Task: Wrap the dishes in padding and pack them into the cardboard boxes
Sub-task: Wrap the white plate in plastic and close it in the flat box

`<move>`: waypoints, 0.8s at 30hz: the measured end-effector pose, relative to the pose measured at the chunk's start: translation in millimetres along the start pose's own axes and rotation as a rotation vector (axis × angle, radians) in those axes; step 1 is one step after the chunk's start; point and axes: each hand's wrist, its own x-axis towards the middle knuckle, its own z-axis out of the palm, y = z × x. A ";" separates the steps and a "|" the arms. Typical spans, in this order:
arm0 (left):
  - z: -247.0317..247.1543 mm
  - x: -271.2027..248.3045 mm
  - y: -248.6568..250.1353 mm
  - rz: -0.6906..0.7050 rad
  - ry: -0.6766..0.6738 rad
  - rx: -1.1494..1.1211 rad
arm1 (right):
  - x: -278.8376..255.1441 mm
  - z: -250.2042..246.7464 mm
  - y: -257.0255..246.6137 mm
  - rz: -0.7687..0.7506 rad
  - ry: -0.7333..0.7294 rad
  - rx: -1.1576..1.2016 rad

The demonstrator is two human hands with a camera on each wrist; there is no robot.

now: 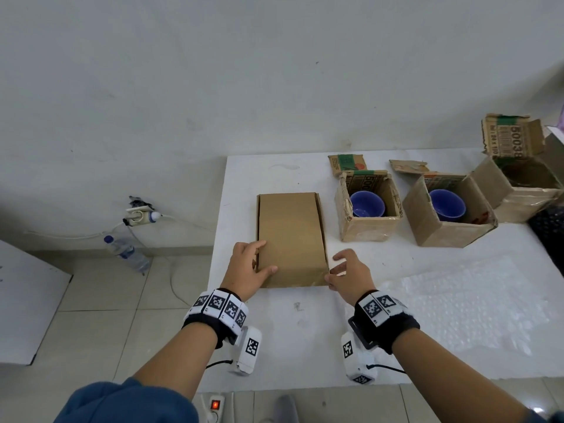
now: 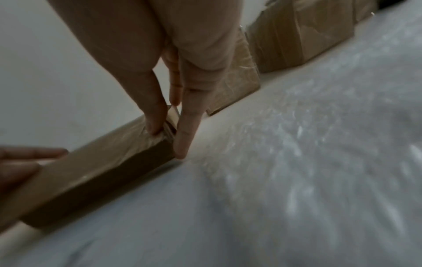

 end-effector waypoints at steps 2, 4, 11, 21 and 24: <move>-0.9 -4.6 -2.6 -0.048 0.052 -0.047 | 2.9 -0.8 -3.3 -0.104 -0.055 -0.209; -2.4 -10.8 -6.3 -0.144 0.085 -0.113 | 6.5 -1.9 -7.9 -0.176 -0.102 -0.372; 2.1 -26.0 -17.5 -0.261 0.046 -0.276 | 20.9 -2.0 -12.9 -0.185 -0.130 -0.506; -2.9 -25.3 -17.7 -0.437 0.008 -0.510 | 23.2 -1.6 -15.1 -0.187 -0.140 -0.520; -5.0 -24.3 -16.3 -0.437 -0.001 -0.490 | 22.9 -2.7 -16.2 -0.190 -0.143 -0.520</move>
